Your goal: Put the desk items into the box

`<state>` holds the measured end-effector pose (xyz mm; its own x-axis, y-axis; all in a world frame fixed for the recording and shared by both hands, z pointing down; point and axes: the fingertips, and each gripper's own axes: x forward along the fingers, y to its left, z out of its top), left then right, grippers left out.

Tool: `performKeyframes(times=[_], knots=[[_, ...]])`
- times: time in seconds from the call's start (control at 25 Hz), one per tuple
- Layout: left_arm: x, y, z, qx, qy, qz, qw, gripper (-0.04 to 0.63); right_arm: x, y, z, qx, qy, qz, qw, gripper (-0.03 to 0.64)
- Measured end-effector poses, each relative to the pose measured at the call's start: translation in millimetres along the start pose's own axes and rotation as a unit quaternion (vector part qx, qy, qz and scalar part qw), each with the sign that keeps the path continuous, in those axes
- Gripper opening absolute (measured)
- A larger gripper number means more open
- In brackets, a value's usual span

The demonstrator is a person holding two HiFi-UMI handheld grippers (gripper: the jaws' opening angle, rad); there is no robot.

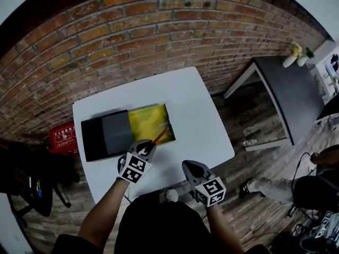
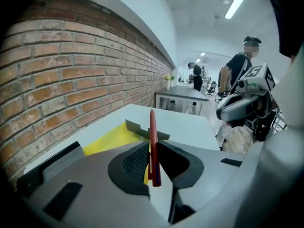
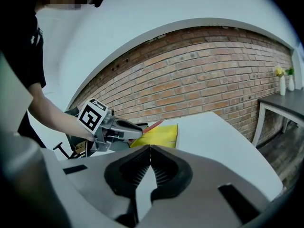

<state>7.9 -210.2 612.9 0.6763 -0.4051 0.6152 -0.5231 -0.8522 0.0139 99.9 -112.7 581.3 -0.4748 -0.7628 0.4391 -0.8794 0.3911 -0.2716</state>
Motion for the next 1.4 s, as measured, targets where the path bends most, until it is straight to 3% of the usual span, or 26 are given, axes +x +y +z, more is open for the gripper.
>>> performKeyframes(times=[0.36, 0.64, 0.92, 1.4], knots=[[38, 40, 5, -0.01, 0.028, 0.013, 0.9995, 0.071, 1, -4, 6, 0.004, -0.005, -0.016, 1.0, 0.021], [63, 55, -1, -0.04, 0.053, 0.034, 0.9972, 0.071, -9, -14, -1, 0.019, -0.001, -0.038, 0.999, 0.021], [81, 61, -11, -0.073, 0.098, 0.062, 0.9905, 0.071, -14, -19, -6, 0.023, 0.005, -0.048, 0.999, 0.021], [109, 61, -27, -0.076, 0.164, 0.083, 0.98, 0.071, -25, -30, -13, 0.036, 0.011, -0.06, 0.997, 0.021]])
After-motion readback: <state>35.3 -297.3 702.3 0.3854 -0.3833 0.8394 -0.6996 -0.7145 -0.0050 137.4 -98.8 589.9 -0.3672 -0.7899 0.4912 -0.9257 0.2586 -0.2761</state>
